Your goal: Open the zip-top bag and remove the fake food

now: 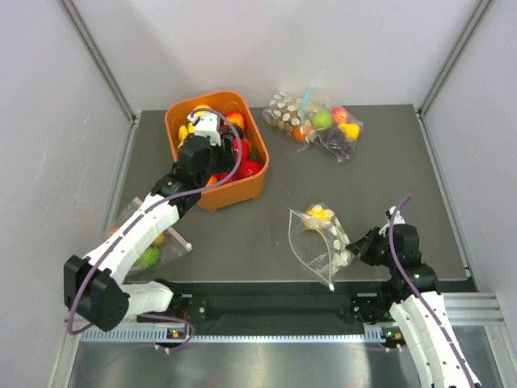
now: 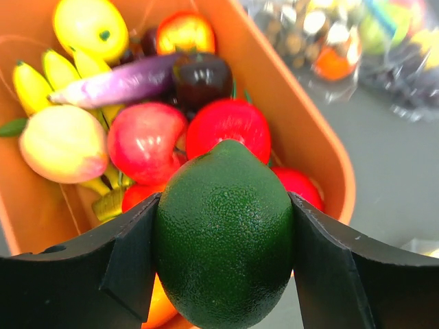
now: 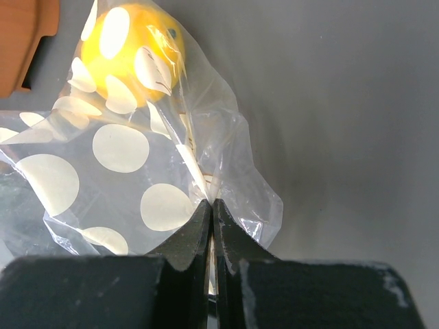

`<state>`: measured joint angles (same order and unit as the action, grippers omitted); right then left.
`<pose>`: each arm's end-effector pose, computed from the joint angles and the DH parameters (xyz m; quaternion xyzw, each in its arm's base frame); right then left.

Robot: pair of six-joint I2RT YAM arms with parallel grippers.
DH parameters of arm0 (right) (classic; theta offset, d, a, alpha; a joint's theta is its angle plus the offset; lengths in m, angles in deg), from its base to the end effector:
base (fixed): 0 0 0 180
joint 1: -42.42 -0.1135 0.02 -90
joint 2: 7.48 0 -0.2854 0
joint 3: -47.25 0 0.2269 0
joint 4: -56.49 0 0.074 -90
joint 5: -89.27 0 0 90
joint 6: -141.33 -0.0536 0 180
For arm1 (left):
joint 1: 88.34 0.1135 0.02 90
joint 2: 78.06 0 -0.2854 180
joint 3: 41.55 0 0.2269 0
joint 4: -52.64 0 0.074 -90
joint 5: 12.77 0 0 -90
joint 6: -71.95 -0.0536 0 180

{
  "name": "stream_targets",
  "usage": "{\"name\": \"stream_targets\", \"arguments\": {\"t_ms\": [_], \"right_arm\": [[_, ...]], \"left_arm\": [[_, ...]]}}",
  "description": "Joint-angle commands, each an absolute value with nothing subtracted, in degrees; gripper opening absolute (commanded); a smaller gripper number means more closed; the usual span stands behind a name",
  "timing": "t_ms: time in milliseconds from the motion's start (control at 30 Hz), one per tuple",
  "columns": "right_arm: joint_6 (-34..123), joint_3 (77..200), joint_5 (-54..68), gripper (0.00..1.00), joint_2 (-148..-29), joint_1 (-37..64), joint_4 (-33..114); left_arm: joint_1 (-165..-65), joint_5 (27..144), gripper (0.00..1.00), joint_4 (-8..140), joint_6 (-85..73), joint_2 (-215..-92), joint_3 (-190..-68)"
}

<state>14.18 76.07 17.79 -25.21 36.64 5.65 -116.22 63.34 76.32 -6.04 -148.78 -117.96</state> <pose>0.0647 0.0237 0.1642 0.1758 0.8788 0.2889 0.3367 0.2459 -0.1155 0.3665 0.0405 0.8052 -0.1071 0.5819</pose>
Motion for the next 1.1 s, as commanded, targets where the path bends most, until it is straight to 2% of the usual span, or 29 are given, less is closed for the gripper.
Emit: {"name": "stream_targets", "arguments": {"t_ms": [0,200,367,467,533,600,700,733,1067], "right_arm": [[14.15,75.16,18.52,0.0,-25.23,36.62,9.6],[14.5,75.16,18.96,0.0,-26.29,36.62,9.95],[14.33,75.07,18.96,0.0,-25.41,36.62,9.51],[14.33,74.98,19.13,0.0,-25.06,36.62,9.16],[14.42,75.16,18.96,0.0,-24.71,36.62,8.55],[14.33,75.25,18.96,0.0,-24.44,36.62,8.28],[14.24,75.25,18.87,0.0,-24.0,36.62,8.11],[14.33,75.16,18.87,0.0,-24.09,36.62,8.11],[14.33,75.16,19.05,0.0,-24.26,36.62,8.11]], "left_arm": [[-115.94,62.99,0.33,75.46,-8.82,-150.22,-116.83],[-114.97,63.35,0.36,73.52,-8.3,-152.42,-114.36],[-114.27,61.84,0.48,73.69,-8.56,-154.35,-113.84],[-114.18,61.58,0.61,72.9,-8.74,-155.05,-113.83],[-114.09,61.58,0.74,72.81,-8.74,-155.32,-114.01],[-114.01,61.49,0.8,72.64,-8.82,-155.41,-114.1],[-114.09,61.05,0.97,72.9,-8.82,-155.23,-114.36],[-114.09,60.97,0.99,72.9,-8.82,-154.97,-114.54],[-114.27,61.4,0.99,72.73,-10.76,-146.37,-115.06]]}}
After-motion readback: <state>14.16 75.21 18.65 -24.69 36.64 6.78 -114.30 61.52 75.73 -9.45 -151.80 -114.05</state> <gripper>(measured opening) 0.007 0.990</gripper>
